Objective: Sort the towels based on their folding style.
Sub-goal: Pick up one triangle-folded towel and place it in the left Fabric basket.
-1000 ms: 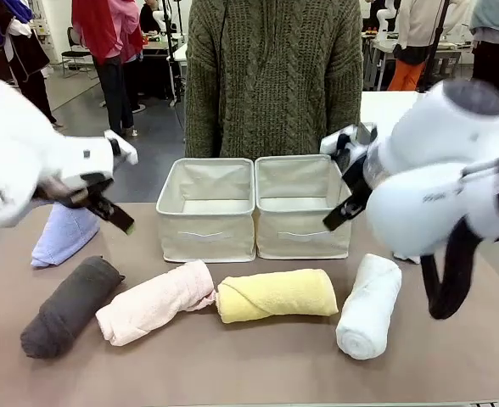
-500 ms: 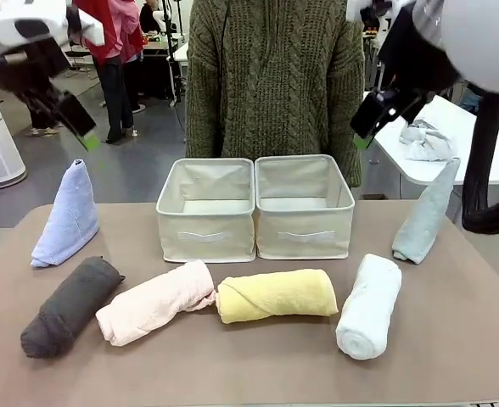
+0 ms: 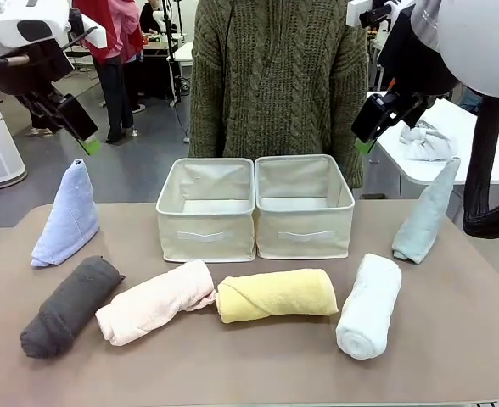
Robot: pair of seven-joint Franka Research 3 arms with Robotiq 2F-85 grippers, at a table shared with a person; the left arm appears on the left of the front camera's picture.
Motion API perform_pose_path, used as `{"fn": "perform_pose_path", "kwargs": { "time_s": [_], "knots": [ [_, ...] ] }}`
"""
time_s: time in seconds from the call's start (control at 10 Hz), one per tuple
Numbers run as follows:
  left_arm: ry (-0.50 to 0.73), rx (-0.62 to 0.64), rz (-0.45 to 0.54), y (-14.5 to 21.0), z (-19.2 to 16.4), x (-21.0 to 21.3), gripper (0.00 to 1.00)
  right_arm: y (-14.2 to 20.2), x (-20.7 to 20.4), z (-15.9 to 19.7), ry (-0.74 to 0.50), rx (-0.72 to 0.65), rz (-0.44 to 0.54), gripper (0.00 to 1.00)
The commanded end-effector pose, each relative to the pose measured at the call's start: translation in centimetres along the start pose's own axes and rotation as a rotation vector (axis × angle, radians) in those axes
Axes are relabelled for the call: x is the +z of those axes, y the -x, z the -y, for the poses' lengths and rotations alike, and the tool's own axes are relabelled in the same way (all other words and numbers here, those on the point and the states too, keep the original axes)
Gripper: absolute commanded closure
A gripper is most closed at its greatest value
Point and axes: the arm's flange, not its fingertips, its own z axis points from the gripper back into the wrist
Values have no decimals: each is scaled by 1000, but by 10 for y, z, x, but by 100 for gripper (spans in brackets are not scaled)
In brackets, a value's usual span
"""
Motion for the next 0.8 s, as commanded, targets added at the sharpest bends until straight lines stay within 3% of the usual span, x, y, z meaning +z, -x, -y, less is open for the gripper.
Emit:
{"fn": "perform_pose_path", "kwargs": {
  "time_s": [0.0,0.2,0.3,0.5,0.7],
  "knots": [
    [463,-41,2,4,-80,2,0,5,-4,47,-253,42,37,0],
    [729,-106,132,37,-140,-5,0,40,-22,121,-538,12,146,0],
    [795,-127,209,56,-171,-4,0,65,-32,164,-638,-46,222,0],
    [785,-67,360,104,-214,-1,0,124,-47,228,-733,-143,382,0],
    [707,12,466,158,-247,11,0,178,-53,266,-745,-217,506,0]
  ]
}}
